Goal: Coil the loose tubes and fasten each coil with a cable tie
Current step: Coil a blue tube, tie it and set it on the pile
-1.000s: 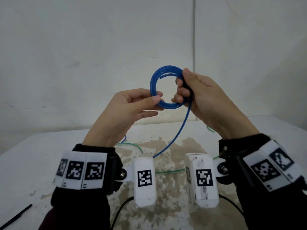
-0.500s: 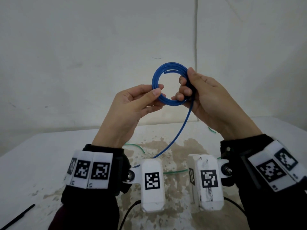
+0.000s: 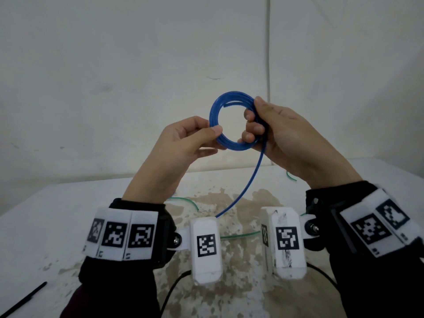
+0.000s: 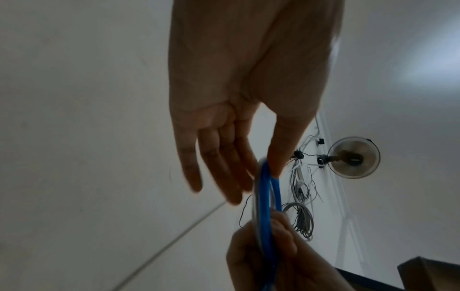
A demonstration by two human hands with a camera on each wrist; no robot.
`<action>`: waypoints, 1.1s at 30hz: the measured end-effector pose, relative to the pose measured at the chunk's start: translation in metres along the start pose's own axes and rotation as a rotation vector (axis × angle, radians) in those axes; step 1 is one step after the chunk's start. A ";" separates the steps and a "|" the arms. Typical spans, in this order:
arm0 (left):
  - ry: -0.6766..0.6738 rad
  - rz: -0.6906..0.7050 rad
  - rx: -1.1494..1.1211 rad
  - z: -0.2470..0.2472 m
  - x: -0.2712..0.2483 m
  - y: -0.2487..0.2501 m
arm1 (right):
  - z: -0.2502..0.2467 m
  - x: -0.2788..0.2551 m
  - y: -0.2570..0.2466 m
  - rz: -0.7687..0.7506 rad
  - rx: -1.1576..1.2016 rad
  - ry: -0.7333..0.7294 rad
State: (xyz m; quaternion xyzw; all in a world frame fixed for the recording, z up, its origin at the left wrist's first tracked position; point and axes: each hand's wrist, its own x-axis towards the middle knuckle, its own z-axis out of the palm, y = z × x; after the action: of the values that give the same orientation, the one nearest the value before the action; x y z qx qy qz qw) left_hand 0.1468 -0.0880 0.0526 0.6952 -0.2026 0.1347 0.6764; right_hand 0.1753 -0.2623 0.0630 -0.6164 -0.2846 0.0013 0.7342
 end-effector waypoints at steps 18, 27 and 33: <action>0.014 -0.105 -0.130 0.003 0.004 0.000 | 0.013 -0.001 0.009 0.054 -0.224 -0.112; -0.075 -0.016 -0.065 0.008 0.001 -0.001 | 0.019 -0.004 0.003 0.020 -0.192 -0.103; -0.010 0.075 -0.117 0.016 0.002 -0.002 | 0.016 -0.005 -0.004 0.029 -0.088 -0.106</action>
State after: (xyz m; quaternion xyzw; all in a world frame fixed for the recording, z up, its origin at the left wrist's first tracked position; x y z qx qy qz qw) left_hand 0.1477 -0.1037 0.0512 0.6470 -0.2392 0.1444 0.7094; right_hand 0.1627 -0.2505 0.0655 -0.6514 -0.3137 0.0321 0.6901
